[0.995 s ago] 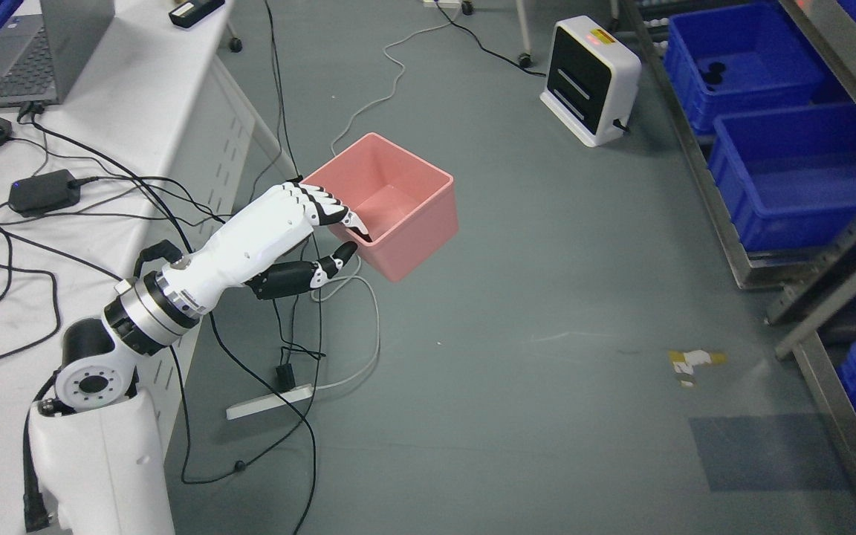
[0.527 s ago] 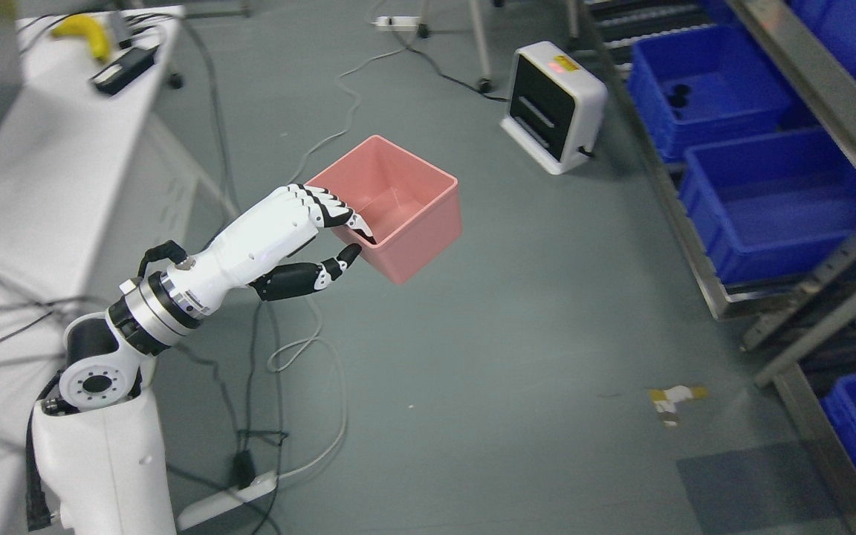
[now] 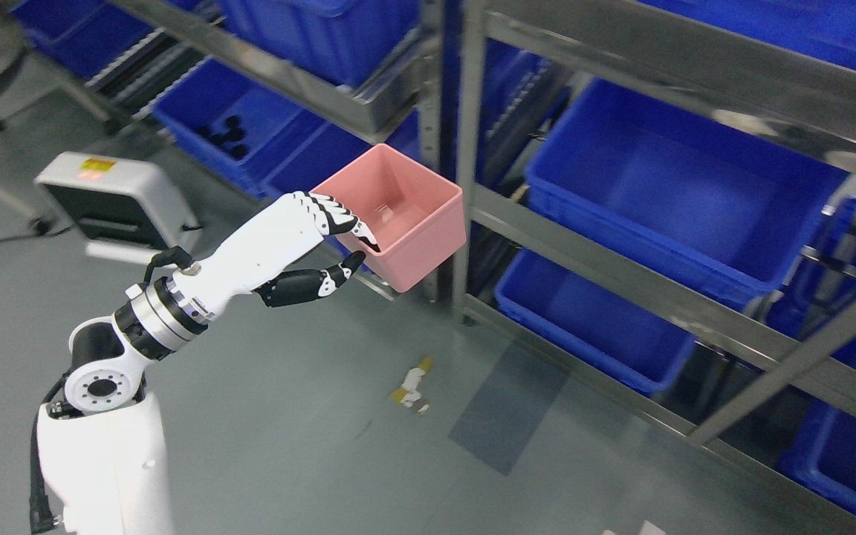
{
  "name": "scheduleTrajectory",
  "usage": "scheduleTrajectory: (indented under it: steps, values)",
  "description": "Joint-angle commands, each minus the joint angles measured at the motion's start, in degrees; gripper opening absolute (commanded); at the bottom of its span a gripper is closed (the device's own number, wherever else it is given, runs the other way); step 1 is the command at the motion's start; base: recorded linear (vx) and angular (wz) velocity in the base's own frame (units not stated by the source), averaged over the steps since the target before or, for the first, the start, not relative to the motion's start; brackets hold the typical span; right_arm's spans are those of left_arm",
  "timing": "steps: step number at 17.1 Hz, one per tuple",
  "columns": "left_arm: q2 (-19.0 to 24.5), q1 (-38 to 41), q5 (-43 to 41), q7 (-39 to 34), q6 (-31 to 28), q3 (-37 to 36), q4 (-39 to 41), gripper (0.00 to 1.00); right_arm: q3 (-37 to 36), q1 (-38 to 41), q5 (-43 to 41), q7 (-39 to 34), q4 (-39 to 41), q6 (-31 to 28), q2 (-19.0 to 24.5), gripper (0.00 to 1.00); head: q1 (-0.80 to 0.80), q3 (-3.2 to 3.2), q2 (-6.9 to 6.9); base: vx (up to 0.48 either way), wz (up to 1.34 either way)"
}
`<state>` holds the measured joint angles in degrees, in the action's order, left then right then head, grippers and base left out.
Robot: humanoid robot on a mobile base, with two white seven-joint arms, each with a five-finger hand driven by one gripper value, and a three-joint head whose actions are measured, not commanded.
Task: Place storage box into left shelf container
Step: 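Hold the pink box aloft in the left hand while turning to the shelf, then lower the pink box into the blue shelf container and release it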
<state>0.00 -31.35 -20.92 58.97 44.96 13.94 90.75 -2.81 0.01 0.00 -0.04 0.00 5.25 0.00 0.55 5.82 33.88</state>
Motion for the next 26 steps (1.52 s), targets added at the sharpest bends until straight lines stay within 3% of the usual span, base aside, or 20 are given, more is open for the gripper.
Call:
scheduleTrajectory:
  steps: [1, 6, 11, 16, 20, 26]
  values:
    - [1.00, 0.77, 0.00, -1.13, 0.04, -0.76, -0.40, 0.02, 0.00, 0.43, -0.18, 0.04, 1.00, 0.03, -1.00, 1.00, 0.00, 0.00, 0.00, 0.233, -1.22]
    - [1.00, 2.34, -0.26, -1.31, 0.04, -1.89, -2.41, 0.02, 0.00, 0.43, -0.18, 0.04, 1.00, 0.03, -1.00, 1.00, 0.00, 0.00, 0.00, 0.195, -1.01]
    - [1.00, 6.13, -3.42, -1.40, 0.04, -4.28, -13.21, 0.02, 0.00, 0.43, -0.18, 0.04, 1.00, 0.03, -1.00, 1.00, 0.00, 0.00, 0.00, 0.126, -0.52]
    - [1.00, -1.58, -4.39, -6.23, 0.04, 0.02, -30.07, 0.02, 0.00, 0.43, -0.18, 0.04, 1.00, 0.03, -1.00, 1.00, 0.00, 0.00, -0.01, 0.068, -0.21]
    - [1.00, -8.88, -11.68, -9.48, 0.04, 2.40, -45.27, 0.03, 0.00, 0.43, -0.18, 0.04, 1.00, 0.03, -1.00, 1.00, 0.00, 0.00, -0.01, 0.014, -0.08]
    - [1.00, -16.63, -14.59, -10.01, 0.04, 5.74, -55.68, 0.05, 0.00, 0.43, -0.18, 0.04, 1.00, 0.03, -1.00, 1.00, 0.00, 0.00, -0.02, -0.003, 0.02]
